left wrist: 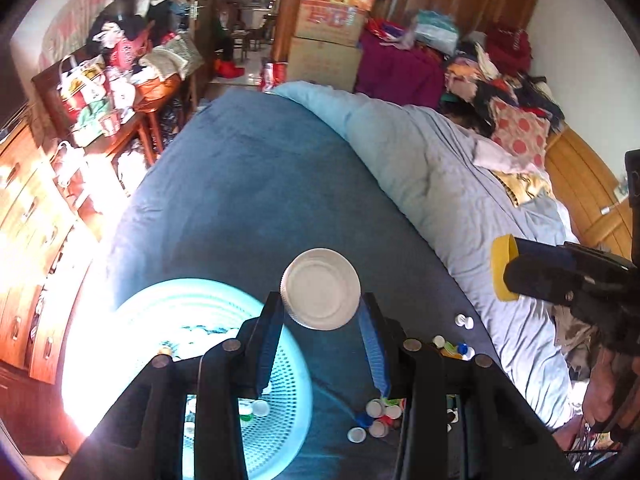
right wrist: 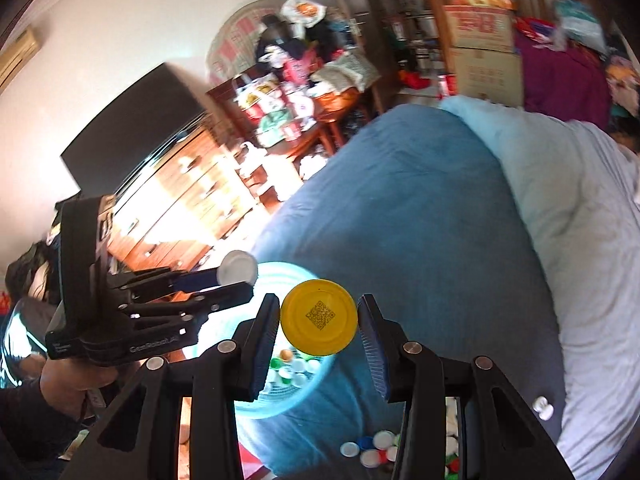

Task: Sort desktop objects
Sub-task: 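Carry both caps over the teal basket and open both tools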

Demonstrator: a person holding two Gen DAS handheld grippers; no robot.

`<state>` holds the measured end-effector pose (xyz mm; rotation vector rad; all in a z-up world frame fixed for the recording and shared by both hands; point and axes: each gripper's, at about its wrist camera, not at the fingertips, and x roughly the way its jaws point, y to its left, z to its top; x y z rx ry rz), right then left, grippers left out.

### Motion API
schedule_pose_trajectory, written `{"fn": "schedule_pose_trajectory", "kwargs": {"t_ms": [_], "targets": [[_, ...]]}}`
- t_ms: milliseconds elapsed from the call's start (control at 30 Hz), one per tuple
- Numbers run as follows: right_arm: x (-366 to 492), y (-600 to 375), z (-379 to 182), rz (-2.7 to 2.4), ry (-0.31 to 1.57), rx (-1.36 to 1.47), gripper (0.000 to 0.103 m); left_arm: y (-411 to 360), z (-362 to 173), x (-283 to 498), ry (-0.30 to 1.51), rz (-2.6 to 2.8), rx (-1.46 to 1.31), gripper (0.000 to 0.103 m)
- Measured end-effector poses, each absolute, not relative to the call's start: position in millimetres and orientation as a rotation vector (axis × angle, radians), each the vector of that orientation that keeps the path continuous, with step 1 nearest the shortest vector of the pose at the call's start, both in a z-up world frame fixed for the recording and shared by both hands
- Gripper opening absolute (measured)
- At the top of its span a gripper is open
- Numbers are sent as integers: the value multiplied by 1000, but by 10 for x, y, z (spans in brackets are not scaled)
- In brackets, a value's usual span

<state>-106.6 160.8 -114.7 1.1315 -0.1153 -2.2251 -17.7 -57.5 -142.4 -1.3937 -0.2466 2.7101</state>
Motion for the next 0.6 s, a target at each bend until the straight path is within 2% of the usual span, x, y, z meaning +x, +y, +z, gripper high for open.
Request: {"fn": "schedule_pose_trajectory", "kwargs": {"t_ms": [300, 600], "targets": [[-1101, 927, -1114, -2116, -46, 1130, 44, -1174, -1449, -31, -319, 2764, -1412, 40], [-1165, 389, -1332, -1989, 20, 1225, 44, -1647, -1649, 187, -404, 2761, -1485, 40]]}}
